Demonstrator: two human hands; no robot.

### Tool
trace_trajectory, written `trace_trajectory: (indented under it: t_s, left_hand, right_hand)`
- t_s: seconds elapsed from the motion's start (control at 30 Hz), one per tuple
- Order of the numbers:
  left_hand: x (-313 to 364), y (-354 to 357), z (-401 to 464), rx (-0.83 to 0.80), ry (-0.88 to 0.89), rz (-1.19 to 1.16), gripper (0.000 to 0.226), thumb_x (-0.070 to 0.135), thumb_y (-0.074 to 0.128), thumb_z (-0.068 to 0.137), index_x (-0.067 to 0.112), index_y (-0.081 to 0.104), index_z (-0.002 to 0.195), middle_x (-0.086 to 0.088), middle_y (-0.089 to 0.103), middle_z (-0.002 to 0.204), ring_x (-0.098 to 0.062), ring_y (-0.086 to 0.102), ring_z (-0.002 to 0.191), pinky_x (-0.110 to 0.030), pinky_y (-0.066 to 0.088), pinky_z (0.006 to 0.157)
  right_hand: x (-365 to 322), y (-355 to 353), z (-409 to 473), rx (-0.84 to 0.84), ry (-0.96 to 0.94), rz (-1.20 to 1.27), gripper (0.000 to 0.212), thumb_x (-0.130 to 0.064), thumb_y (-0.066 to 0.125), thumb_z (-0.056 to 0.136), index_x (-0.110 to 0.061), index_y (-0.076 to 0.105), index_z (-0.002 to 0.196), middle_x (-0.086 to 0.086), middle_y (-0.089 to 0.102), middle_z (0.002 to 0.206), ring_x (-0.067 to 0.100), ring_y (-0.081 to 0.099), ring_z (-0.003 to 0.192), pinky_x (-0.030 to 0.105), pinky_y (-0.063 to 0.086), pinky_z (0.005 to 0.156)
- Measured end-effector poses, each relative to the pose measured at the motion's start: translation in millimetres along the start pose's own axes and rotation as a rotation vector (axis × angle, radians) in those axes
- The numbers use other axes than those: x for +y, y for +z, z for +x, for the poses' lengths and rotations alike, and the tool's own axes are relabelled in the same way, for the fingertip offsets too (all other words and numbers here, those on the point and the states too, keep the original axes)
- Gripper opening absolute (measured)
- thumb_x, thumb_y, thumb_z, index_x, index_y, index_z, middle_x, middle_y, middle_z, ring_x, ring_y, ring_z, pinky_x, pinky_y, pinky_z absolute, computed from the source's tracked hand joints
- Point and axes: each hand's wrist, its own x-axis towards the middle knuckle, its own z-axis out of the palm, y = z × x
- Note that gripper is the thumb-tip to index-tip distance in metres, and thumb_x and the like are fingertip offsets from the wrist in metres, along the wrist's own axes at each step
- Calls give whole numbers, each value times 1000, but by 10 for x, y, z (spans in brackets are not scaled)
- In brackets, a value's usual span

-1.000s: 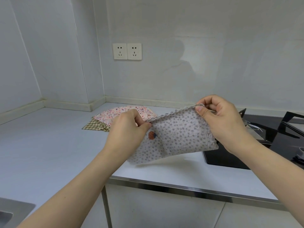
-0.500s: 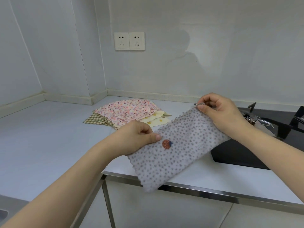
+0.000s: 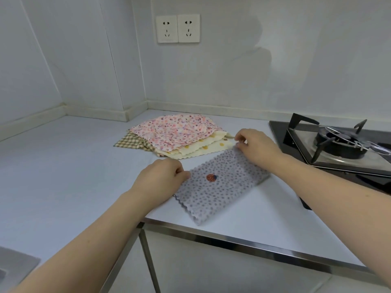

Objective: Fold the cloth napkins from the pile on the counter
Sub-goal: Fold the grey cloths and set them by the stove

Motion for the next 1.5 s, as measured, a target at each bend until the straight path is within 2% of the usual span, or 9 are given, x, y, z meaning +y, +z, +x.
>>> trace_trajectory:
  t_s: [0.13, 0.23, 0.3, 0.43, 0.53, 0.77, 0.97, 1.23, 1.5]
  left_hand:
    - [111, 7, -38, 226, -55, -118, 17, 35, 50, 97, 19, 57, 98, 1, 58, 96, -19, 55, 88, -36, 48, 73]
    - [444, 121, -135, 337, 12, -371, 12, 16, 48, 96, 20, 55, 104, 3, 49, 108, -14, 50, 98, -31, 45, 83]
    - [556, 308, -192, 335, 177, -277, 17, 12, 45, 95, 14, 56, 108, -1, 49, 112, -18, 46, 102, -34, 43, 85]
    - [460, 578, -238, 33, 231, 105, 68, 49, 13, 88, 13, 47, 134, -6, 44, 136, -27, 39, 126, -39, 32, 107]
    - [465, 548, -267, -81, 158, 179, 76, 59, 12, 89, 16, 24, 151, -3, 22, 157, -22, 16, 144, -39, 11, 120]
    - [598, 390, -279, -316, -15, 217, 81, 63, 21, 95, 14, 0, 156, -3, -7, 163, -25, -10, 149, -42, -7, 119]
    - [1070, 575, -74, -92, -49, 188, 77, 54, 18, 99, 1, 8, 153, -16, 10, 161, -32, 6, 147, -51, 2, 120]
    - [1008, 617, -154, -186, -138, 217, 78, 57, 15, 97, 8, -2, 155, -12, -6, 163, -33, -9, 148, -58, -7, 117]
    - [572, 453, -541, -162, -183, 175, 69, 51, 14, 100, 12, -3, 155, -10, -8, 163, -28, -10, 149, -43, -5, 120]
  right_hand:
    - [-283, 77, -257, 160, -166, -142, 41, -20, 51, 93, -18, 48, 134, 7, 45, 133, 29, 45, 116, 40, 36, 97]
    - [-377, 155, -440, -4, -208, -196, 40, -35, 43, 97, -20, 49, 134, 3, 48, 136, 26, 47, 121, 40, 35, 101]
    - [-295, 216, -471, -179, -117, -186, 48, -46, 34, 100, -22, 42, 141, 2, 41, 147, 24, 39, 133, 41, 29, 110]
    - [-122, 278, -483, -360, -83, -159, 57, -50, 17, 102, -27, 12, 154, -3, 4, 163, 13, 3, 149, 37, 1, 119]
    - [-54, 250, -450, -410, -99, -188, 58, -51, 13, 102, -28, 3, 155, -4, -4, 163, 13, -6, 149, 37, -3, 120]
    - [183, 221, -411, -404, -65, -206, 57, -45, 10, 104, -24, -4, 155, -5, -8, 162, 14, -4, 149, 33, -3, 120]
    - [175, 198, -423, -403, -70, -206, 55, -41, 10, 105, -22, -3, 155, -4, -8, 162, 15, -4, 149, 36, -1, 121]
    - [182, 201, -417, -408, -81, -223, 56, -41, 10, 105, -22, -5, 155, -4, -9, 162, 15, -3, 149, 36, -1, 121]
    - [177, 176, -400, -416, -105, -246, 57, -43, 10, 104, -21, -4, 155, -1, -8, 162, 18, -3, 149, 42, 2, 121]
